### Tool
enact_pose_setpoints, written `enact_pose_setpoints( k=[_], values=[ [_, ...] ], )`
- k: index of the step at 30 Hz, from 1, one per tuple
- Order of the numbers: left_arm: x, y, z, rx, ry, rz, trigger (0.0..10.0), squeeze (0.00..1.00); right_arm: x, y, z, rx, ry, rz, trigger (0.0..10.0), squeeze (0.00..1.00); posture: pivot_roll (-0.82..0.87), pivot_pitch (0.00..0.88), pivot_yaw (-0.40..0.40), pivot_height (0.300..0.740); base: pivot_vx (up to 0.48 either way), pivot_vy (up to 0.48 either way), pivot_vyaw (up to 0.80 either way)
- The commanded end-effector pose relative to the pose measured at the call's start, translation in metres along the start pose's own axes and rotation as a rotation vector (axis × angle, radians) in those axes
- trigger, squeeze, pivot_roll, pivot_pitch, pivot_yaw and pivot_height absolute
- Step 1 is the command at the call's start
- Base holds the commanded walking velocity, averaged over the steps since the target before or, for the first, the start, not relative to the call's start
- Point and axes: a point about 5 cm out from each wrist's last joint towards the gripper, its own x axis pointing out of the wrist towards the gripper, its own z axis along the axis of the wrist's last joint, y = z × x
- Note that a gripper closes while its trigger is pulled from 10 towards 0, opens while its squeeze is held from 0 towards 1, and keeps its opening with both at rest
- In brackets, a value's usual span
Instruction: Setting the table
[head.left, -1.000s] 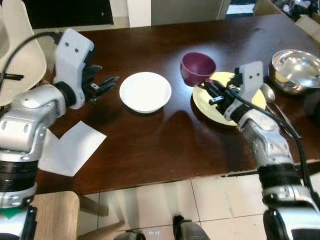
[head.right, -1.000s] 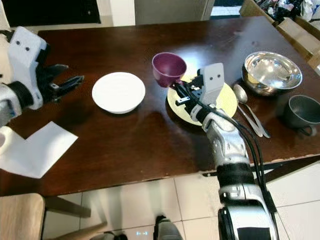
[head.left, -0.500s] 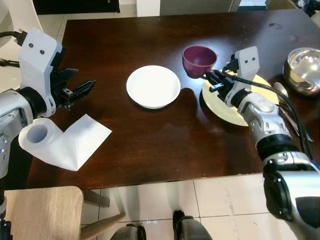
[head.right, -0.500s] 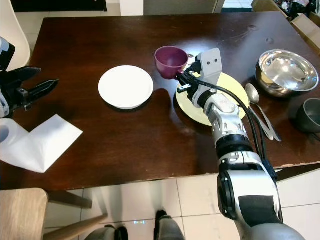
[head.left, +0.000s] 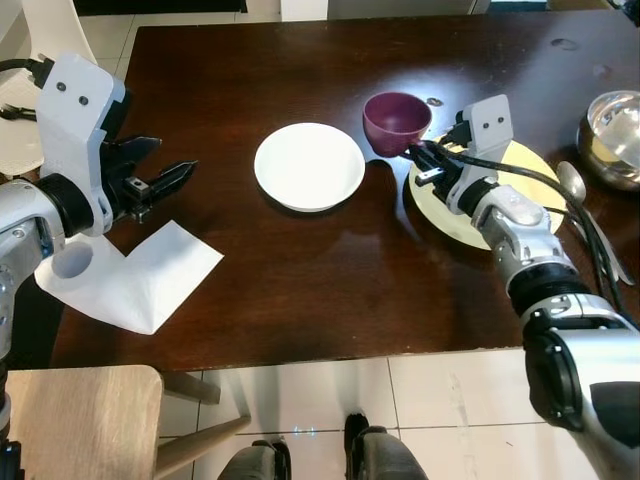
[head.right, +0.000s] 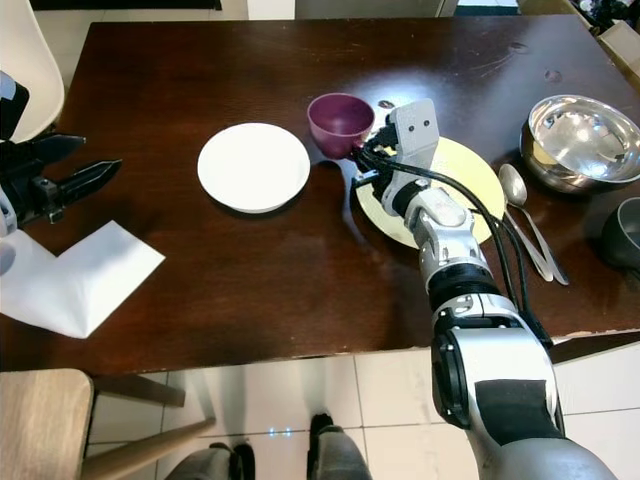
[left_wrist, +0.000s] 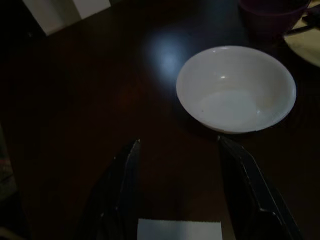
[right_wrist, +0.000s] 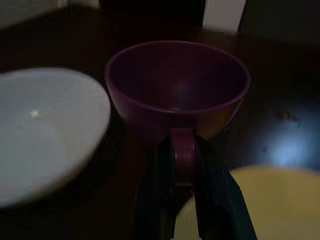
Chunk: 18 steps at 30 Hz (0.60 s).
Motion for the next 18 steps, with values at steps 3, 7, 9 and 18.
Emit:
enact_pose_setpoints(
  k=[3, 7, 9, 18],
  values=[
    [0.009, -0.011, -0.006, -0.022, -0.006, -0.028, 10.0, 0.00, -0.001, 0.012, 0.014, -0.046, -0.127, 0.016, 10.0, 0.00, 0.10, 0.197, 0.064, 0.740, 0.000, 0.000, 0.00],
    [0.021, -0.016, -0.005, -0.036, -0.028, -0.052, 10.0, 0.00, -0.014, 0.025, 0.015, -0.054, -0.190, -0.006, 10.0, 0.00, 0.07, 0.188, 0.069, 0.740, 0.000, 0.000, 0.00],
    [0.033, -0.021, -0.003, -0.048, -0.047, -0.077, 10.0, 0.00, -0.030, 0.040, 0.015, -0.064, -0.223, -0.021, 10.0, 0.00, 0.02, 0.181, 0.087, 0.740, 0.000, 0.000, 0.00],
    [0.063, -0.036, -0.001, -0.080, -0.087, -0.142, 10.0, 0.00, -0.076, 0.076, 0.030, -0.121, -0.258, -0.053, 10.0, 0.00, -0.06, 0.169, 0.114, 0.740, 0.000, 0.000, 0.00]
  ],
)
